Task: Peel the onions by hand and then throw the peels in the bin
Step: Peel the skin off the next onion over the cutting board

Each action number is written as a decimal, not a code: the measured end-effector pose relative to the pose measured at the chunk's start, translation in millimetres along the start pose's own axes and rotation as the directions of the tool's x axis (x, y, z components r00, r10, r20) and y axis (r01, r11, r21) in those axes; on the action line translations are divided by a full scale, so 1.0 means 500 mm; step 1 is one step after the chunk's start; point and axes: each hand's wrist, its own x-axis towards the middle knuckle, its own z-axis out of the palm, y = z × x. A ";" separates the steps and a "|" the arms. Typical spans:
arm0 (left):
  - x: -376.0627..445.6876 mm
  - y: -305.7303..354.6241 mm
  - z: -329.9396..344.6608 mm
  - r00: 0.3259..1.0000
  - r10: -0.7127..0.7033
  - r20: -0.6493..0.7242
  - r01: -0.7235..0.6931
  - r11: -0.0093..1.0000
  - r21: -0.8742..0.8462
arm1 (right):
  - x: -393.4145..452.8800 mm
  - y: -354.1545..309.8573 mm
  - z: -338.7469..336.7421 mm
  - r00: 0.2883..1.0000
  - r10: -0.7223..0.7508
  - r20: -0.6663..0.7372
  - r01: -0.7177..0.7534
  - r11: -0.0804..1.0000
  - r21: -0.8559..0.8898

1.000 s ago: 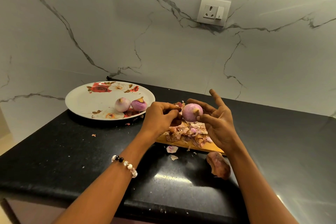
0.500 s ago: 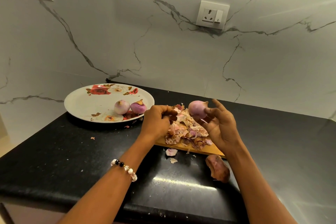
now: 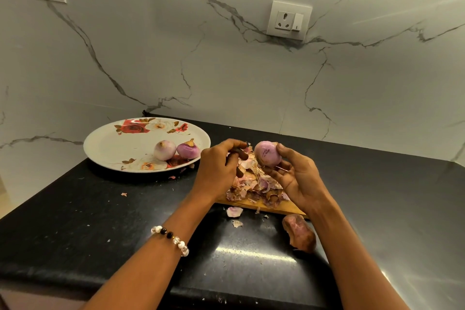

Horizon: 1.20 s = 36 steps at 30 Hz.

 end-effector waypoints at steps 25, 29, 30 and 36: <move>0.004 -0.010 -0.003 0.991 -0.105 0.079 0.121 0.967 -0.224 | -0.005 0.014 0.003 0.859 -0.320 0.399 0.503 0.670 -0.546; 0.003 -0.001 -0.005 0.964 -0.138 0.225 0.210 0.919 -0.334 | -0.002 0.016 -0.002 0.823 -0.387 0.415 0.565 0.633 -0.529; 0.003 -0.001 -0.004 0.960 -0.140 0.241 0.218 0.916 -0.338 | -0.001 0.019 -0.002 0.818 -0.392 0.422 0.573 0.619 -0.537; 0.003 -0.007 0.000 0.969 -0.162 0.187 0.218 0.916 -0.336 | 0.010 0.029 -0.006 0.785 -0.416 0.459 0.619 0.557 -0.554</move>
